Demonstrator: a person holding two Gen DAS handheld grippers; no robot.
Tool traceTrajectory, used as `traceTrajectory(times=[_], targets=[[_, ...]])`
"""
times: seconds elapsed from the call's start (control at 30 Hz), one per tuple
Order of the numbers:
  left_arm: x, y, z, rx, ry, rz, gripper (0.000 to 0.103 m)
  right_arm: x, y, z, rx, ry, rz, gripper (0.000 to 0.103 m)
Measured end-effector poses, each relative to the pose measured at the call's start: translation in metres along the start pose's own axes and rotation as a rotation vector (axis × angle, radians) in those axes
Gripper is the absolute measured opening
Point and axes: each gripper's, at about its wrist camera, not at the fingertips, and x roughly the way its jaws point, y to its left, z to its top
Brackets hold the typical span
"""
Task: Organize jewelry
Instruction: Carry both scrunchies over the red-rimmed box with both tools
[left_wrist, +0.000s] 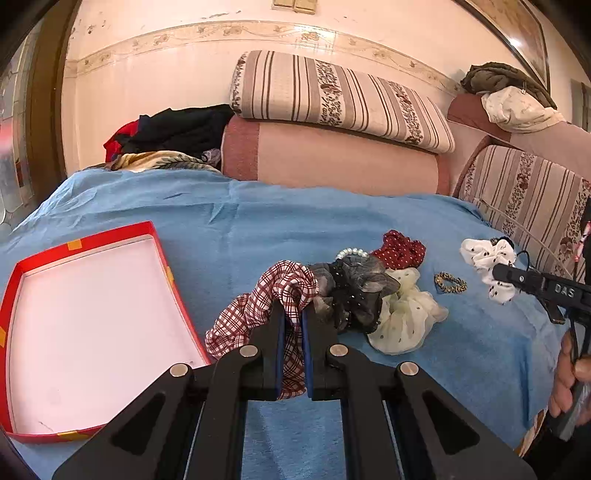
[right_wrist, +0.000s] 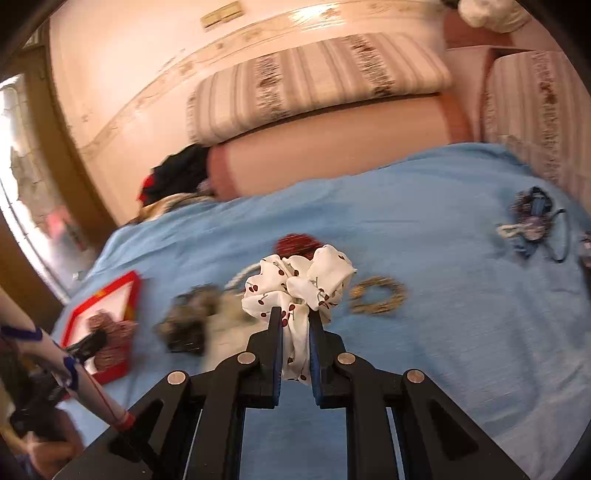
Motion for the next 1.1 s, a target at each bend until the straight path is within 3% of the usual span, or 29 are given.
traceTrajectory(times=[0.23,0.53,0.8,1.1], targets=[[-0.013,0.019,0.005,-0.038,-0.031,0.045,0.008,0.013,0.051,-0.005,-0.054,0.052,0.106,0.013],[-0.038,0.066,0.011,-0.124,-0.079,0.205,0.008,0.026,0.128,-0.004,-0.177,0.087,0.183,0.013],[-0.056,0.128,0.017,-0.250,-0.088,0.341,0.008,0.049,0.204,0.002,-0.268,0.125,0.259,0.013],[-0.049,0.203,0.023,-0.386,-0.045,0.412,0.008,0.089,0.280,0.007,-0.336,0.193,0.332,0.013]])
